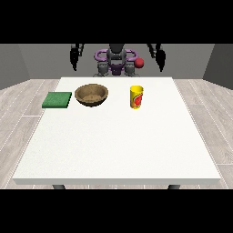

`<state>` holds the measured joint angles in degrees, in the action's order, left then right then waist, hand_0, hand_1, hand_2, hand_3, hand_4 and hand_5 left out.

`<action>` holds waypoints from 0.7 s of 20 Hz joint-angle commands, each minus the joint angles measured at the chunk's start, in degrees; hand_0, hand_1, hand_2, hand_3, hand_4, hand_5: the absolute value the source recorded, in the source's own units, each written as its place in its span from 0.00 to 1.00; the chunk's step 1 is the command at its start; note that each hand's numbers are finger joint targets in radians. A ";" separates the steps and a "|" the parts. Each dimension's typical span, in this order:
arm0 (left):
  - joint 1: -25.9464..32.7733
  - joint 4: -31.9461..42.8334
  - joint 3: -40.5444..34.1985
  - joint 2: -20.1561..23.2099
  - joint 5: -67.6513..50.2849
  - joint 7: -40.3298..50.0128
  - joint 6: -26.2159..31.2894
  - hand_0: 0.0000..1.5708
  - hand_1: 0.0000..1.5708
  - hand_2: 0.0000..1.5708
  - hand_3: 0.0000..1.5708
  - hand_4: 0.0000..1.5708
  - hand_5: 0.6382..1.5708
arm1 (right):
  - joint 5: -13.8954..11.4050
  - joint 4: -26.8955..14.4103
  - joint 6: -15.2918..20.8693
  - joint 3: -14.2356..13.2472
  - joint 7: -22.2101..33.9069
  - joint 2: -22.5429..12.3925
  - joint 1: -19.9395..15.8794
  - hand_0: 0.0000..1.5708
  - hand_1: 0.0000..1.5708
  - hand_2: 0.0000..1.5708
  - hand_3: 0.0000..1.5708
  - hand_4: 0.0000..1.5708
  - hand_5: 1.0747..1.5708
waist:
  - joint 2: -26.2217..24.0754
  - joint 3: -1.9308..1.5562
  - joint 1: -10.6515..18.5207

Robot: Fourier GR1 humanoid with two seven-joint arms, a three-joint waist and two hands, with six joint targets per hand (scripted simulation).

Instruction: Pick the cup and pour the ball into the bowl, then pick the bowl and place it on the pad

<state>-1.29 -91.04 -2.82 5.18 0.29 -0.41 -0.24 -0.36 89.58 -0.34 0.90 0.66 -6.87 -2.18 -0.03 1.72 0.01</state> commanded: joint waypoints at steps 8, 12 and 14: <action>4.36 -3.39 5.25 -4.92 -0.01 -4.83 -6.99 0.00 0.00 0.00 0.00 0.00 0.88 | 10.92 -0.82 -7.34 -6.76 -8.56 -1.44 8.07 0.00 0.00 0.00 0.00 0.04 0.98 | -7.03 -1.86 -2.77; 4.71 -3.67 10.05 -5.08 -1.42 -11.11 -8.51 0.00 0.00 0.00 0.00 0.00 0.90 | 13.85 -8.46 -12.52 -12.51 -18.41 -4.28 6.27 0.00 0.00 0.00 0.00 0.02 0.99 | -2.09 -1.76 -0.35; 3.13 0.49 11.83 -5.12 -2.03 -15.69 -11.52 0.00 0.00 0.00 0.00 0.00 0.90 | 11.98 -8.76 -13.11 -10.19 -19.04 -3.35 4.65 0.00 0.00 0.00 0.00 0.05 0.98 | -0.13 -1.73 -1.49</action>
<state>1.37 -93.05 6.12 1.00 -0.70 -10.27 -9.48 9.93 84.24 -9.88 -7.59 -13.49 -9.45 2.60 -3.01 0.03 -1.48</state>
